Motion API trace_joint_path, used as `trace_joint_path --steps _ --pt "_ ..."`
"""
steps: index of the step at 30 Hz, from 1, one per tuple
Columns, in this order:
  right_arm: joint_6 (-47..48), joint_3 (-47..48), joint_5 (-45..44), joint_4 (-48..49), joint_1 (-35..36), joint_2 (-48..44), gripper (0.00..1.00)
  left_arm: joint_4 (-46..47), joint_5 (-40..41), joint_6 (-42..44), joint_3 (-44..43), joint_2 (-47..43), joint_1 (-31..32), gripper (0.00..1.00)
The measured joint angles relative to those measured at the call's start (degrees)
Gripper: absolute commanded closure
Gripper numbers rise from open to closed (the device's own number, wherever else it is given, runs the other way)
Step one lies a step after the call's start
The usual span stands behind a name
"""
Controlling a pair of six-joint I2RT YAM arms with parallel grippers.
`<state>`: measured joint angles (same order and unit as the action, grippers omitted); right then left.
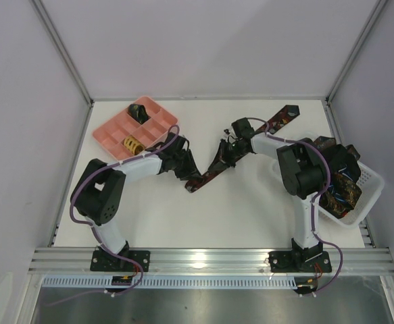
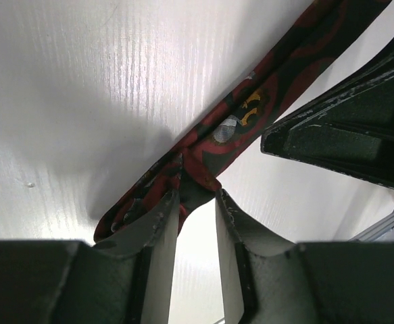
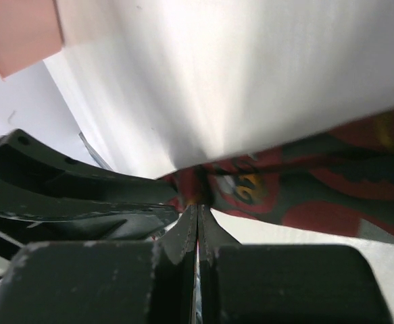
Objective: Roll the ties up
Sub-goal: Roll the tie
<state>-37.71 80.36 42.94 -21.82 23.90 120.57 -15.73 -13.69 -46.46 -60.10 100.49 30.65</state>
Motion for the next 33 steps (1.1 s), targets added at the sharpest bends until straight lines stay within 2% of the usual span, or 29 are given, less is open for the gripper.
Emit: trace_joint_path --steps 1,12,27,32,33 --pt "0.1 0.7 0.2 -0.4 0.1 0.2 1.0 0.2 0.0 0.0 0.2 0.0 0.1 0.72" --pt "0.5 5.8 2.0 -2.4 3.4 2.2 1.0 0.6 0.2 0.2 1.3 -0.1 0.3 0.91" --pt "1.8 1.8 2.1 -3.4 5.1 2.3 1.0 0.3 0.3 0.6 1.3 -0.1 0.3 0.99" --pt "1.8 0.8 1.5 -3.0 5.1 3.4 1.0 0.0 0.2 1.5 1.3 -0.1 0.3 0.99" --pt "1.8 0.8 1.6 -2.7 5.1 3.7 1.0 0.0 0.2 1.7 1.3 -0.1 0.3 0.97"
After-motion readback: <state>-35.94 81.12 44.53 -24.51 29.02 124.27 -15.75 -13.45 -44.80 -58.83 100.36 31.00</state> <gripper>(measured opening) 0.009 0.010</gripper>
